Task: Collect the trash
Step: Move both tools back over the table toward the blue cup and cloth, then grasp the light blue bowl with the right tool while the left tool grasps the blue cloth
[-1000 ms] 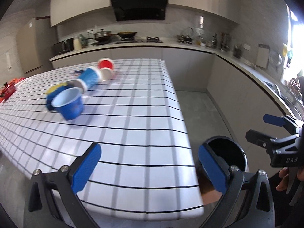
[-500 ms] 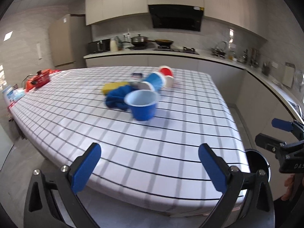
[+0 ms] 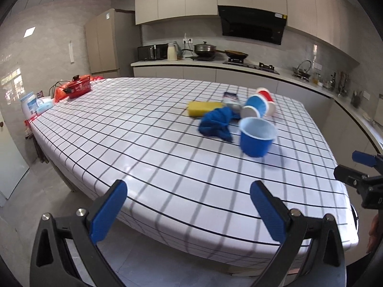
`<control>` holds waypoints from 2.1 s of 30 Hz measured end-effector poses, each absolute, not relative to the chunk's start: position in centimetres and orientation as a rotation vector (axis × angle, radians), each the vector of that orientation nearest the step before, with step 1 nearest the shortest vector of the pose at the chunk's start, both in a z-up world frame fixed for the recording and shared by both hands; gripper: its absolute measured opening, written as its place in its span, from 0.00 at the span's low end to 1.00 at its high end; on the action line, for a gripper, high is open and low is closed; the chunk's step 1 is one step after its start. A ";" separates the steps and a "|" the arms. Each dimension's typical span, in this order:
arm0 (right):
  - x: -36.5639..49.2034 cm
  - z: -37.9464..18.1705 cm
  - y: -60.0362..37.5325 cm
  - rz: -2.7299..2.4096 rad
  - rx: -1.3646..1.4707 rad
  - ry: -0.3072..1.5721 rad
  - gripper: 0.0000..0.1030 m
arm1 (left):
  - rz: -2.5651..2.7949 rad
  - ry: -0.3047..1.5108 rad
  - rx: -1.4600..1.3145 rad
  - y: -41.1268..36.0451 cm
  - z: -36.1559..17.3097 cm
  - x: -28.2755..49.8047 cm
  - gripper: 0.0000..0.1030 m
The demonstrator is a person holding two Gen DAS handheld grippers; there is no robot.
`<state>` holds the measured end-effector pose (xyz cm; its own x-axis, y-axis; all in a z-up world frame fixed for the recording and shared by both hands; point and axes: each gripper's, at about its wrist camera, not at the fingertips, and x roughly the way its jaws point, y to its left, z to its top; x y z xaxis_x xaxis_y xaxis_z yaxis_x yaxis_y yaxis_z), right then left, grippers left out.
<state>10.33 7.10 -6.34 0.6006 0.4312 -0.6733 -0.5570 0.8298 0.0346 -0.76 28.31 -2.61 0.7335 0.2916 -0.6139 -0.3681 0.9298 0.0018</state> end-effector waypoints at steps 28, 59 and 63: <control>21.9 -11.9 20.4 0.490 -0.227 0.822 0.96 | 0.236 0.763 -0.194 36.3 -6.8 10.3 1.00; 29.5 -10.9 11.6 0.342 -0.103 0.825 0.78 | 0.020 0.815 -0.210 32.6 -7.8 20.5 0.37; 28.6 -10.0 11.3 0.351 -0.114 0.809 0.78 | 0.026 0.797 -0.219 32.3 -7.1 19.4 0.37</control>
